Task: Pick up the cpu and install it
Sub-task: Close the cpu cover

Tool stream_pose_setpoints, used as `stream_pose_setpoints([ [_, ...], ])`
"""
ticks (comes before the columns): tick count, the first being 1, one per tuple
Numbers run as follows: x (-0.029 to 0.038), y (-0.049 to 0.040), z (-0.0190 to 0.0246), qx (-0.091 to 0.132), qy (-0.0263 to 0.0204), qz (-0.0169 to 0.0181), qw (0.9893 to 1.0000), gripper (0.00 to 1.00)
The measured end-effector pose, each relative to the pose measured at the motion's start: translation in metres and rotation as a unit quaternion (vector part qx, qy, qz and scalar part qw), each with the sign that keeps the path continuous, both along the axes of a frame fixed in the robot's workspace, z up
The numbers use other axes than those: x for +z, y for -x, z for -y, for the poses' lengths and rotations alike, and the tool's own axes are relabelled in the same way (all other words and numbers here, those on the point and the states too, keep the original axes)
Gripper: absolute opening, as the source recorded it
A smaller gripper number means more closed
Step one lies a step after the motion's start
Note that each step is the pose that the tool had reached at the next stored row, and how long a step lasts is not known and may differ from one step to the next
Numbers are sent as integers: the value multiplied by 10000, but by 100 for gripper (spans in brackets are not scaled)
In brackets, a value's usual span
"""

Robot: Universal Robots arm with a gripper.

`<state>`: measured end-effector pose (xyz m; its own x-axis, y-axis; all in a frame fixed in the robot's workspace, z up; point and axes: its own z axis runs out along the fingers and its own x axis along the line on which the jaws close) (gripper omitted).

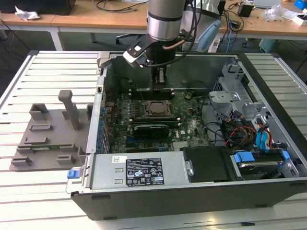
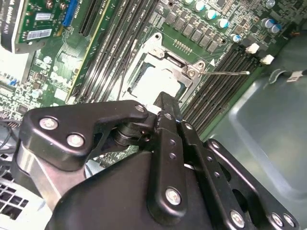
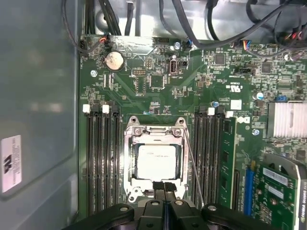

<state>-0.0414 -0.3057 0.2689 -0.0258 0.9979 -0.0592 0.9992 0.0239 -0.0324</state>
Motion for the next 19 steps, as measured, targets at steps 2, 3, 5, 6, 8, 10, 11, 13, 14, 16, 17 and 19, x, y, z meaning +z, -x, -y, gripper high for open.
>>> stream_pose_setpoints([
  [2,41,0,0,0,0,0,10000,11],
  [3,70,0,0,0,0,0,10000,11],
  [5,137,0,0,0,0,0,10000,11],
  [6,163,0,0,0,0,0,10000,11],
  [8,200,0,0,0,1,0,10000,11],
  [10,267,0,0,0,0,0,10000,11],
  [11,291,0,0,0,0,0,10000,11],
  [13,363,0,0,0,0,0,10000,11],
  [14,379,0,0,0,1,0,10000,11],
  [16,383,0,0,1,-4,0,10000,11],
  [17,384,0,0,0,-5,0,10000,11],
  [19,385,0,0,0,-5,0,10000,11],
])
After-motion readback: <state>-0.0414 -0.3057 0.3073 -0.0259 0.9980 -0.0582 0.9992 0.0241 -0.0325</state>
